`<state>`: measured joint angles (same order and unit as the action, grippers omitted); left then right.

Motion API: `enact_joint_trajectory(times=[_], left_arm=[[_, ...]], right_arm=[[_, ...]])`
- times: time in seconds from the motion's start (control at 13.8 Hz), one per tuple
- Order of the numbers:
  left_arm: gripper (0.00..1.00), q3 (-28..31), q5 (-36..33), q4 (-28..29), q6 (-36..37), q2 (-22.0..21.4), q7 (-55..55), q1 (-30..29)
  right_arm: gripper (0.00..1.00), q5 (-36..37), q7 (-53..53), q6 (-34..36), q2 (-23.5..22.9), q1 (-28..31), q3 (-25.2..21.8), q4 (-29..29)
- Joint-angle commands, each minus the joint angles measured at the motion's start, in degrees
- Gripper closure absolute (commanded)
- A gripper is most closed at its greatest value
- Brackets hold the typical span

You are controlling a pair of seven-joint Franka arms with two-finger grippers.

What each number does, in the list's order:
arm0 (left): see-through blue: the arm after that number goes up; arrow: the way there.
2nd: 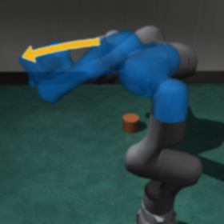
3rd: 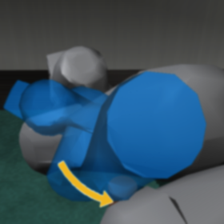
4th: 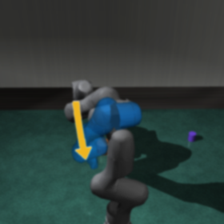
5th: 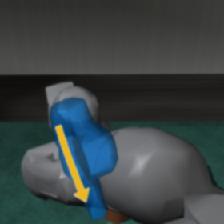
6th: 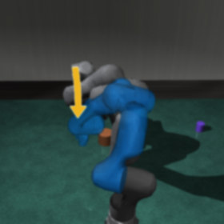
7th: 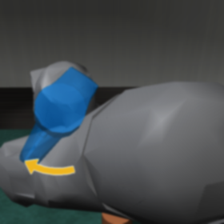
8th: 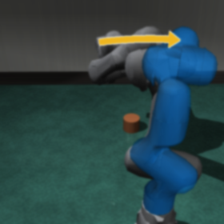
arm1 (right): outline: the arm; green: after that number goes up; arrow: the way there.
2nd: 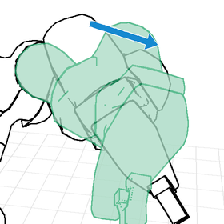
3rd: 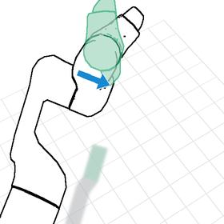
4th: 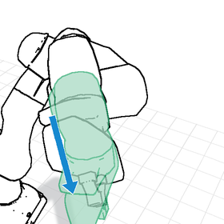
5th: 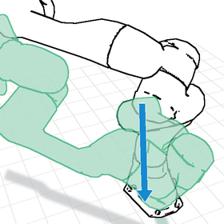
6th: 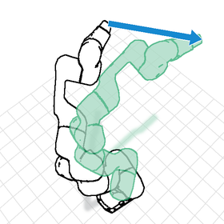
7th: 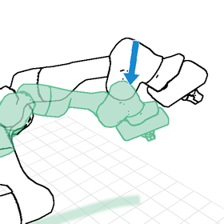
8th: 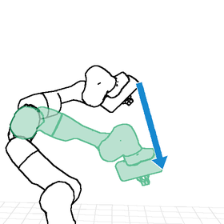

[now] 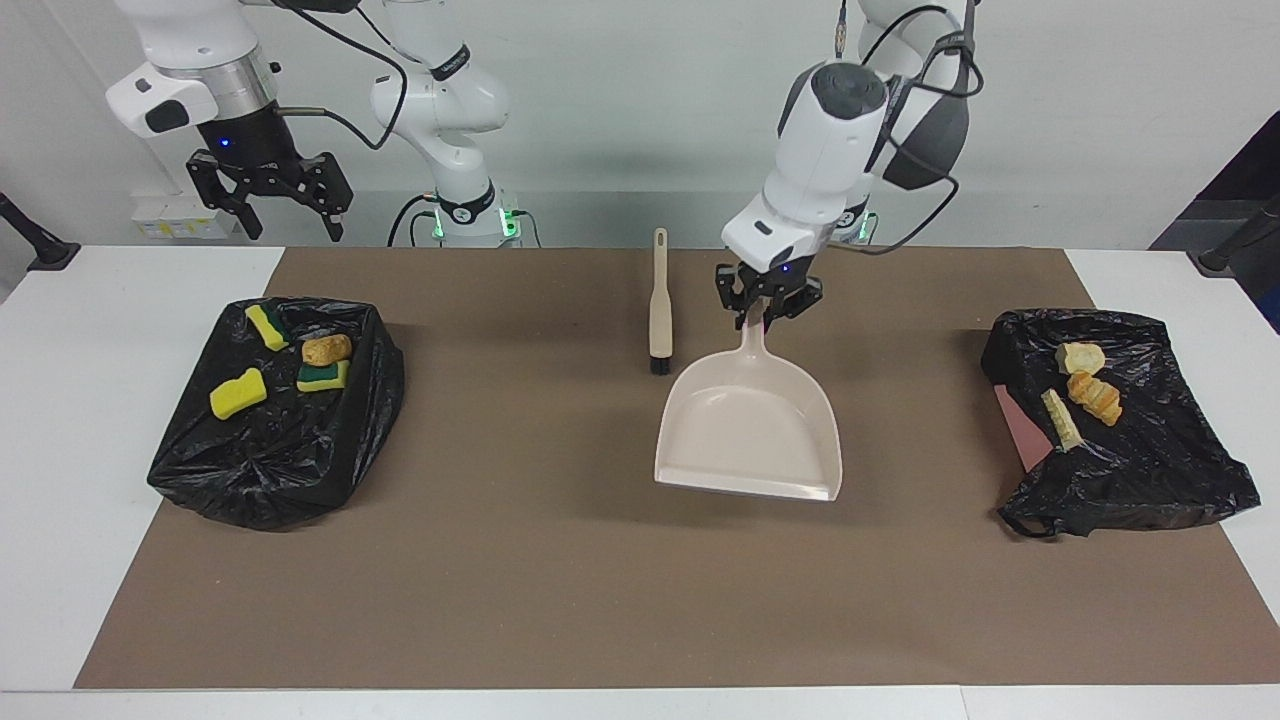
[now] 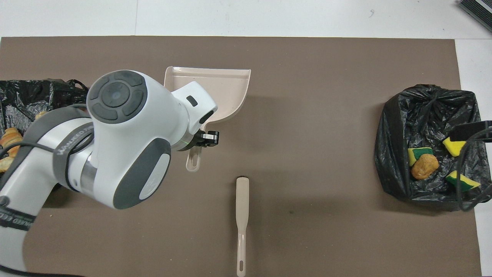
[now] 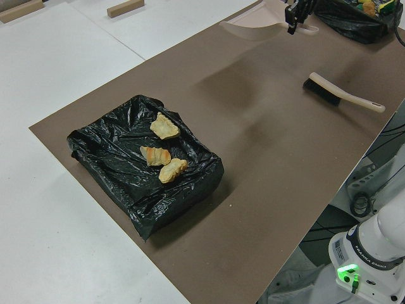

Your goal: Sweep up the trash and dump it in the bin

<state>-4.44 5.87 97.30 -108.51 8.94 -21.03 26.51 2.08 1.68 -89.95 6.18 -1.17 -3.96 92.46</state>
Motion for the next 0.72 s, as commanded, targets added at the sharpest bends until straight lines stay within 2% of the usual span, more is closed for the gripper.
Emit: enact_joint_trajectory(times=[0.0, 0.29, 0.51, 0.65], left_arm=[[1.0, -0.4, 0.9, -0.7, -6.4, 4.9, -4.2, 1.5], [1.0, -0.5, 1.0, 0.0, -14.1, 10.3, -4.2, 2.8], [1.0, -0.4, 0.5, -0.1, -15.5, 13.1, -5.1, 4.9], [1.0, -0.4, -0.2, -0.5, -15.2, 13.5, -5.5, 5.1]], right_arm=[[0.0, 0.0, 0.6, -0.1, 0.1, 0.3, 0.3, -0.1], [0.0, -0.1, 0.6, -0.1, 0.1, 0.3, 0.3, -0.1], [0.0, -0.1, 0.6, -0.1, 0.1, 0.3, 0.3, -0.1], [0.0, -0.1, 0.6, -0.1, 0.1, 0.3, 0.3, -0.1]])
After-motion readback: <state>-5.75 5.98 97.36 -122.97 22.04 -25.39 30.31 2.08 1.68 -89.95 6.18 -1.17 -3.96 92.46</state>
